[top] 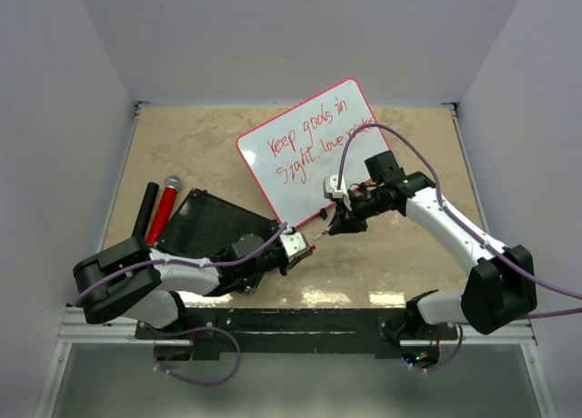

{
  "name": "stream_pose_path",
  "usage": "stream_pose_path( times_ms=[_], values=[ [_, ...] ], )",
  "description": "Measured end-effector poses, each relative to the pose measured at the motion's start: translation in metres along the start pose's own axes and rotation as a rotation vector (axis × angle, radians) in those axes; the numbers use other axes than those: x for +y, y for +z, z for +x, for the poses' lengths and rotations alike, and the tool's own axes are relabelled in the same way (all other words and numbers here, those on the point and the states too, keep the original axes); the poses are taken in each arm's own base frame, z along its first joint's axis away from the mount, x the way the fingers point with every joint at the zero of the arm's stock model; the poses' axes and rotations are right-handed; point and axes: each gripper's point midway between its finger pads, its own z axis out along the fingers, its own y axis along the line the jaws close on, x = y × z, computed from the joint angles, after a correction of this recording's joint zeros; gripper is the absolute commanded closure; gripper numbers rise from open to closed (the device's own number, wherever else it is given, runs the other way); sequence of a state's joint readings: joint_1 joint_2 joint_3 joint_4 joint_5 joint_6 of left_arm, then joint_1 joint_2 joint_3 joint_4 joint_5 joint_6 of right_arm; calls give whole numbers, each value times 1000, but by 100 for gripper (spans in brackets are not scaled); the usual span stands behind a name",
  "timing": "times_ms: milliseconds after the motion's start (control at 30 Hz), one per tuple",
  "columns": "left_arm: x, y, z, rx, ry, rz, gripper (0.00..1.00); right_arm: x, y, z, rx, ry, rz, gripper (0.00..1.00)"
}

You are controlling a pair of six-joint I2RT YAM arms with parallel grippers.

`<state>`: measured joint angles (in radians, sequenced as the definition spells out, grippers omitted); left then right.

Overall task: Write a sentence on the whiteboard
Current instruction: Insert the whiteboard marker without the cap into the pen cap.

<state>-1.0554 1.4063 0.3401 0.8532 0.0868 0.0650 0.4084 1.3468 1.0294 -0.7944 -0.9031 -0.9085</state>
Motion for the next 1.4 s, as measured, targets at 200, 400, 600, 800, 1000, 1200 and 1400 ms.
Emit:
stream_pose_path(
  times_ms=[200,400,600,800,1000,1200,1400],
  values=[
    [0,0,2,8,-3,0,100,0,0,-1,1,0,5,100],
    [-1,0,11,38,-25,-2,100,3,-6,-8,-14,-28,23,100],
    [2,0,13,44,-49,-13,100,4,-7,-9,-16,-34,24,100],
    [4,-1,15,50,-65,-19,100,5,-5,-6,-7,-27,13,100],
    [4,-1,15,51,-91,-22,100,6,-4,-4,-3,-24,3,100],
    [3,-1,14,47,-110,-23,100,7,2,2,11,-5,-25,100],
    [4,0,8,33,-115,-23,100,10,5,3,14,-6,-38,100]
  ],
)
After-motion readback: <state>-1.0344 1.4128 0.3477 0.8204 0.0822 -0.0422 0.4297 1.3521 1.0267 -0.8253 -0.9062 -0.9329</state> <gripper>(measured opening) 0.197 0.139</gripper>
